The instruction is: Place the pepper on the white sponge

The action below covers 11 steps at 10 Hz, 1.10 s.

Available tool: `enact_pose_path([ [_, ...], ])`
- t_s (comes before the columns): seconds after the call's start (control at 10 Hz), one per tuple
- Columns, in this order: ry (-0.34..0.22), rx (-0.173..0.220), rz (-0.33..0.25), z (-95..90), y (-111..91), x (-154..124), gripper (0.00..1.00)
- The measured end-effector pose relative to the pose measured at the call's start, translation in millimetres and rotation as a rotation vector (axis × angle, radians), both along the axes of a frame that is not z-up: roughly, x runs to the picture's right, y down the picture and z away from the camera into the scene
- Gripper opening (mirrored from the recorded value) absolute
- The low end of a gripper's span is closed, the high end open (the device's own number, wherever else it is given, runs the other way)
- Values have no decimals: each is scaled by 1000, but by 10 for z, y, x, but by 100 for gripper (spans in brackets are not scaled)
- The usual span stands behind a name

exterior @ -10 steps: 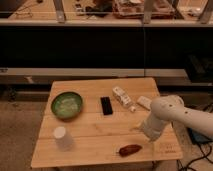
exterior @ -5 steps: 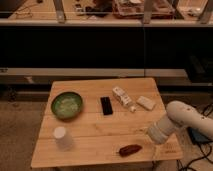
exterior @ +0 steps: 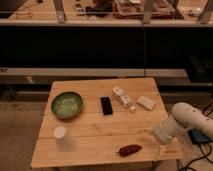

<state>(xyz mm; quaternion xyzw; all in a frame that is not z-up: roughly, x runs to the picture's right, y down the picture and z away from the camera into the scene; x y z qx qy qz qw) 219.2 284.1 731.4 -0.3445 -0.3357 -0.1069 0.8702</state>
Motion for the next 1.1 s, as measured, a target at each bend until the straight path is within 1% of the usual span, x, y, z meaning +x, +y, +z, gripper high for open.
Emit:
enact_pose_path([
  [0.2,-12,-23,-16,37,29,-31,80],
  [0.4,-19,-38,-21,66,57,-54,80],
  [0.8,-44,-87,6,145,174,-188,80],
  [1.1,-69,-122,10,228,249,-330,80],
])
